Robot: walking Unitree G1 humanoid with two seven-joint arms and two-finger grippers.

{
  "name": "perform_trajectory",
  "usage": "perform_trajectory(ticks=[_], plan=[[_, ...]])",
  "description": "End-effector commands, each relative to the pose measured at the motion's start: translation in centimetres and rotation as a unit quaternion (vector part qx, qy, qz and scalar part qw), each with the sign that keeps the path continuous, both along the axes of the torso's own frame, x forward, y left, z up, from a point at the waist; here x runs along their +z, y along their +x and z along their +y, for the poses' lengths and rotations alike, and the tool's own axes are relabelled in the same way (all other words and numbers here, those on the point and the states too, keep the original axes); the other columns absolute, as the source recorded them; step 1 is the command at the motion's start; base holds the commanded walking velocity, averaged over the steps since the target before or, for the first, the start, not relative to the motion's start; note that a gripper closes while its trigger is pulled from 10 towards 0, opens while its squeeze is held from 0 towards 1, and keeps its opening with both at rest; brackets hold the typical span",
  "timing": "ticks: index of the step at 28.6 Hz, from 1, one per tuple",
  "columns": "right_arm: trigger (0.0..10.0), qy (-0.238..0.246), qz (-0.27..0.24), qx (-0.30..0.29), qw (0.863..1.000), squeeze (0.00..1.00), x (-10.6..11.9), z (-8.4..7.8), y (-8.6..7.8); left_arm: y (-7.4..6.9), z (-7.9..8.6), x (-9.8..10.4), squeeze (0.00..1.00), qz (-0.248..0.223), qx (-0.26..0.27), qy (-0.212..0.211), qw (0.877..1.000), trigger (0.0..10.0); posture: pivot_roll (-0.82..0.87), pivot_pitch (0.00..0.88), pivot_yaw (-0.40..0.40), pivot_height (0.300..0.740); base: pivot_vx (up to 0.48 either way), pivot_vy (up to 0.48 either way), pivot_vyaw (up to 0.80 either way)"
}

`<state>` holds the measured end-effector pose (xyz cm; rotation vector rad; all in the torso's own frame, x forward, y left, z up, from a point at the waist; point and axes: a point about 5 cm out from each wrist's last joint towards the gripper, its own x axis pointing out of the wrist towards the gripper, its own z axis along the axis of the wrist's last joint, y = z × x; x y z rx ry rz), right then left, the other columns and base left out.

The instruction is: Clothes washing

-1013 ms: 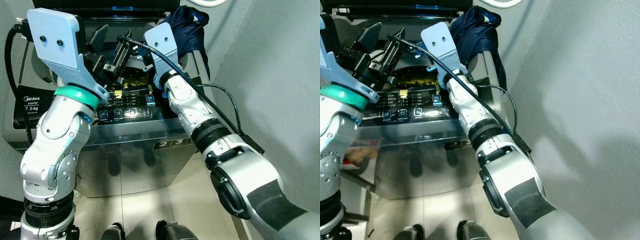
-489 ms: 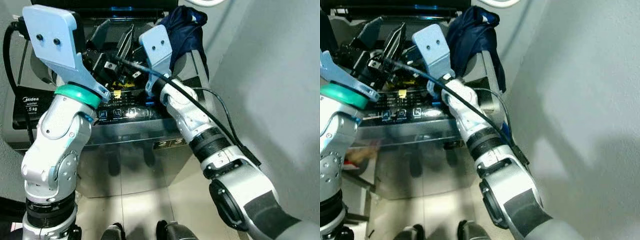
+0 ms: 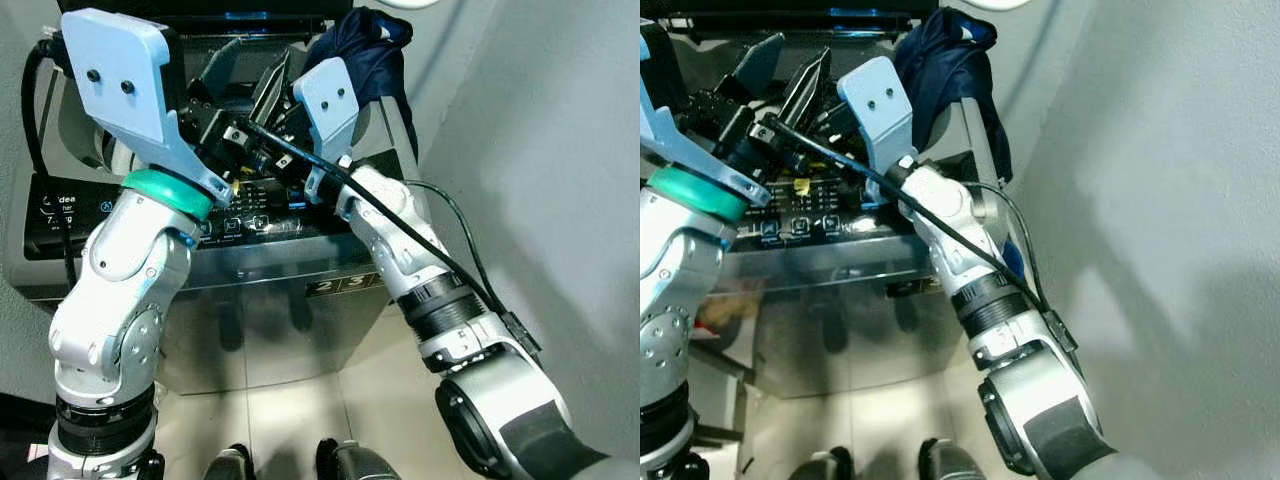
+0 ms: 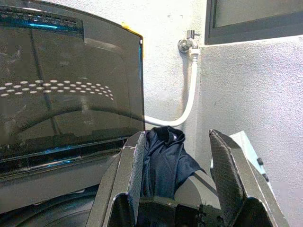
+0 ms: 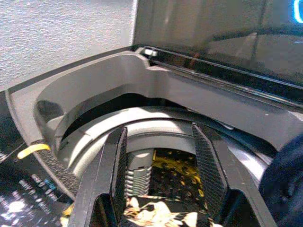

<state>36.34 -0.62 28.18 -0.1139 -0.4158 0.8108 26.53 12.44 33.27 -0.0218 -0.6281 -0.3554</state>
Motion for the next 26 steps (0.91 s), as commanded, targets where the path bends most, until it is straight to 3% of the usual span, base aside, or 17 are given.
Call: perform_trajectory(ticks=[1,5,11,16,18,22,26], plan=[[10.0,0.038,-0.029,-0.014,0.999,0.00,1.3,-1.3,-0.2,0.7,1.6,-0.7,0.00,0.023,0.043,-0.010,0.999,10.0,-0.07,0.156,0.042,0.740,0.000,0.000,0.00],[10.0,0.016,-0.042,0.028,0.999,0.00,0.7,-2.4,-2.1,0.9,1.6,-0.6,0.00,0.023,0.041,-0.009,0.999,10.0,-0.08,0.156,0.050,0.740,0.000,0.000,0.00],[10.0,-0.001,-0.042,0.043,0.998,0.00,0.3,-3.0,-3.0,1.0,1.6,-0.7,0.00,0.024,0.040,-0.008,0.999,10.0,-0.08,0.158,0.052,0.740,0.000,0.000,0.00],[10.0,0.020,-0.036,0.027,0.999,0.00,0.3,-4.2,-3.5,1.1,1.5,-0.8,0.00,0.026,0.037,-0.004,0.999,10.0,-0.09,0.158,0.059,0.740,0.000,0.000,0.00],[10.0,0.052,-0.024,0.030,0.998,0.00,0.6,-4.9,-4.3,1.3,1.4,-0.9,0.00,0.028,0.035,-0.003,0.999,10.0,-0.09,0.162,0.063,0.740,0.000,0.000,0.00],[10.0,0.069,-0.020,0.039,0.997,0.00,0.8,-5.0,-4.9,1.3,1.4,-0.9,0.00,0.029,0.034,-0.002,0.999,10.0,-0.10,0.164,0.065,0.740,0.000,0.000,0.00],[10.0,0.093,-0.008,0.090,0.992,0.00,1.2,-4.8,-6.5,1.3,1.3,-1.0,0.00,0.031,0.030,-0.002,0.999,10.0,-0.10,0.168,0.065,0.740,0.000,0.000,0.00]])
